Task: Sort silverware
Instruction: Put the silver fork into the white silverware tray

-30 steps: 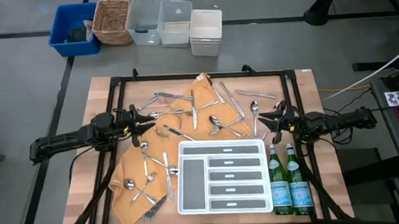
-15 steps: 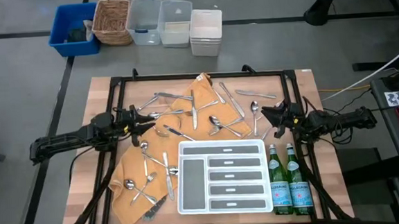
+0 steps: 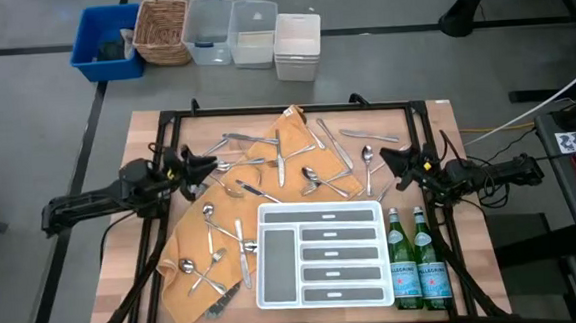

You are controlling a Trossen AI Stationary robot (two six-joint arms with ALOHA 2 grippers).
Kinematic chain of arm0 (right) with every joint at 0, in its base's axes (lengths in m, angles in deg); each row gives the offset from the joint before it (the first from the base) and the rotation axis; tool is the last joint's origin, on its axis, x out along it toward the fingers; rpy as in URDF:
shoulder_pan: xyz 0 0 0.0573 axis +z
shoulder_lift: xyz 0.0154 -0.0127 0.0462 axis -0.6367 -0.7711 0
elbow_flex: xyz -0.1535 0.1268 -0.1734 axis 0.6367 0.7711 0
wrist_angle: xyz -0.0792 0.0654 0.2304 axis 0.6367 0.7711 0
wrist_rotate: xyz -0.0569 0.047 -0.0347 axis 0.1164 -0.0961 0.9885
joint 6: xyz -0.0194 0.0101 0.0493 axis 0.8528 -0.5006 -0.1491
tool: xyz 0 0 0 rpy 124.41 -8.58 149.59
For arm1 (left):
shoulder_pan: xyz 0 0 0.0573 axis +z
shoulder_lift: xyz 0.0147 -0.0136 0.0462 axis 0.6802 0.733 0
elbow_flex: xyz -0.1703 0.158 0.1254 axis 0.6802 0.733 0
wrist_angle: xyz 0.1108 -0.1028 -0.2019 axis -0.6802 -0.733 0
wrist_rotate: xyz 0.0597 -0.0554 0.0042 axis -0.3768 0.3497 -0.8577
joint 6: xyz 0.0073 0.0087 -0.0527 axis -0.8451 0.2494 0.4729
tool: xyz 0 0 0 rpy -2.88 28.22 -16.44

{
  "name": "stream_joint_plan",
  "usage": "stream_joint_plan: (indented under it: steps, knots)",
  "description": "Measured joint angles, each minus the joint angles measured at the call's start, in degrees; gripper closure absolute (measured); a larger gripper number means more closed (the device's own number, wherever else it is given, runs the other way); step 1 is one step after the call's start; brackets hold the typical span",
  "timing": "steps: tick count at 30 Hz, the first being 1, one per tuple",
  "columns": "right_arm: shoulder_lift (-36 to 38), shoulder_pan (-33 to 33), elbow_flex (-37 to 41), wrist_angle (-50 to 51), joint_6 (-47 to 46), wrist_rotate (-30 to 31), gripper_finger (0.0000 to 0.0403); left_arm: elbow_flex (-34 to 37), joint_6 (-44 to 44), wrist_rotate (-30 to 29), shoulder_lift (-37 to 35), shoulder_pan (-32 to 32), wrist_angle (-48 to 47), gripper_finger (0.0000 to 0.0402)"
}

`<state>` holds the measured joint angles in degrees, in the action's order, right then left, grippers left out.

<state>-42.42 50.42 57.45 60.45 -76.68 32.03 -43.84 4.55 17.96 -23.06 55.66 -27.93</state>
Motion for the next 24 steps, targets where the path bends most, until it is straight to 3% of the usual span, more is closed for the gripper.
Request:
stream_joint_plan:
  steps: [5,14,24]
  knots:
    - [0.00,-0.02,-0.04,-0.06,-0.02,0.93,0.0314,-9.33,-6.62,0.61,8.09,0.00,-13.15,0.0288]
    - [0.00,-0.02,-0.04,-0.07,-0.02,0.92,0.0314,-25.30,-22.59,1.53,31.76,0.00,-37.66,0.0288]
    - [0.00,-0.02,-0.06,-0.04,0.00,0.78,0.0314,-28.22,-36.31,1.49,50.50,0.72,-41.22,0.0288]
